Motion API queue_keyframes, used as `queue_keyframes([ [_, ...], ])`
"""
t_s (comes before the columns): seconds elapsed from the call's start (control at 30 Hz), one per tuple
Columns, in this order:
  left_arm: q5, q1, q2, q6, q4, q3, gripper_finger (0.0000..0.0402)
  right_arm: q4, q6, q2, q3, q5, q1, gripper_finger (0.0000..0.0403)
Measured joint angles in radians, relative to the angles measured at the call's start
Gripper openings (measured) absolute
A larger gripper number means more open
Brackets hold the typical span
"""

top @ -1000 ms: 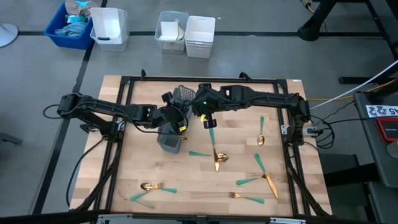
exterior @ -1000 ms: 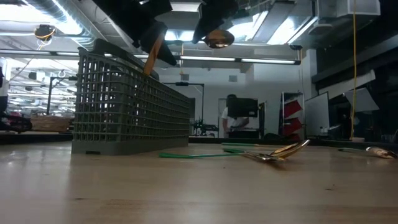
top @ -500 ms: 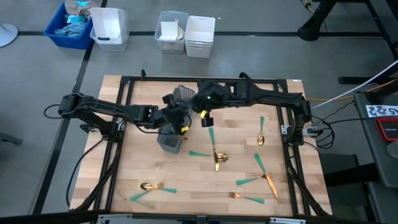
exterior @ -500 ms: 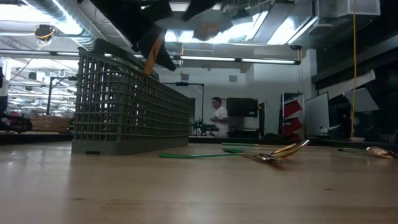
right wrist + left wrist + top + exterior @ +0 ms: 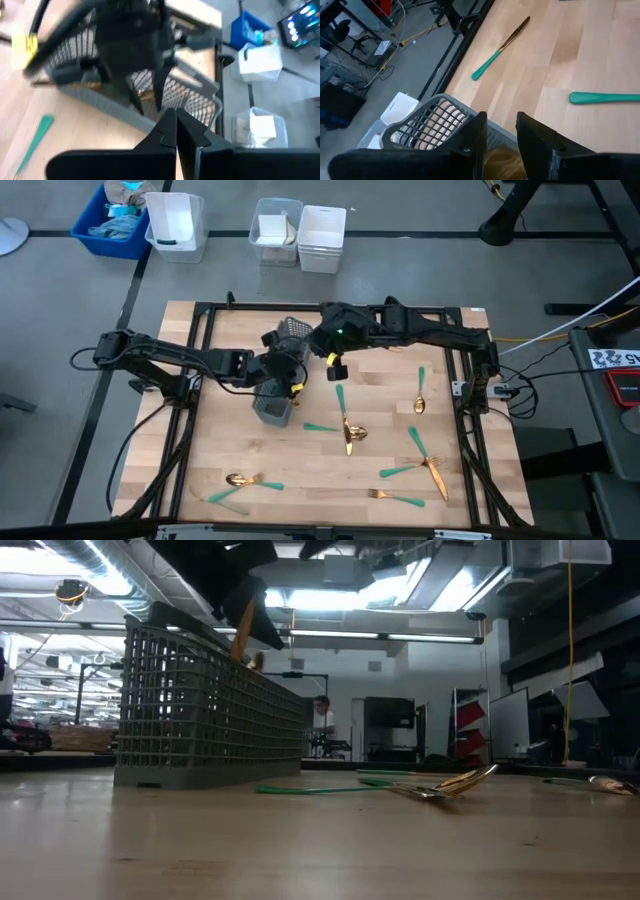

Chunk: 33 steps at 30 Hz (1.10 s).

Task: Sort silverware
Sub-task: Put the green spoon into the gray silverware rack

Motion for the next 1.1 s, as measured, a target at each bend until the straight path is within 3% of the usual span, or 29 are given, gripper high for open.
queue_keyframes([
  [0.27, -0.003, -0.044, -0.047, 0.0, 0.007, 0.0, 0.0095, -0.107, 0.046, -0.004, -0.002, 0.004, -0.001, 0.0002],
  [0.47, -0.003, -0.115, -0.121, -0.034, 0.002, 0.001, 0.0095, -0.194, 0.07, -0.034, -0.002, 0.089, -0.001, 0.0002],
  [0.63, -0.003, -0.187, -0.178, -0.088, -0.008, 0.002, 0.0095, -0.304, 0.124, -0.062, -0.002, 0.092, -0.013, 0.0002],
  [0.9, 0.009, -0.297, -0.212, -0.195, -0.079, 0.002, 0.0095, -0.468, 0.169, -0.092, -0.003, 0.046, -0.104, 0.0003],
  [1.1, 0.011, -0.36, -0.214, -0.276, -0.145, 0.002, 0.0095, -0.439, 0.127, -0.099, -0.052, -0.108, -0.231, 0.0003],
])
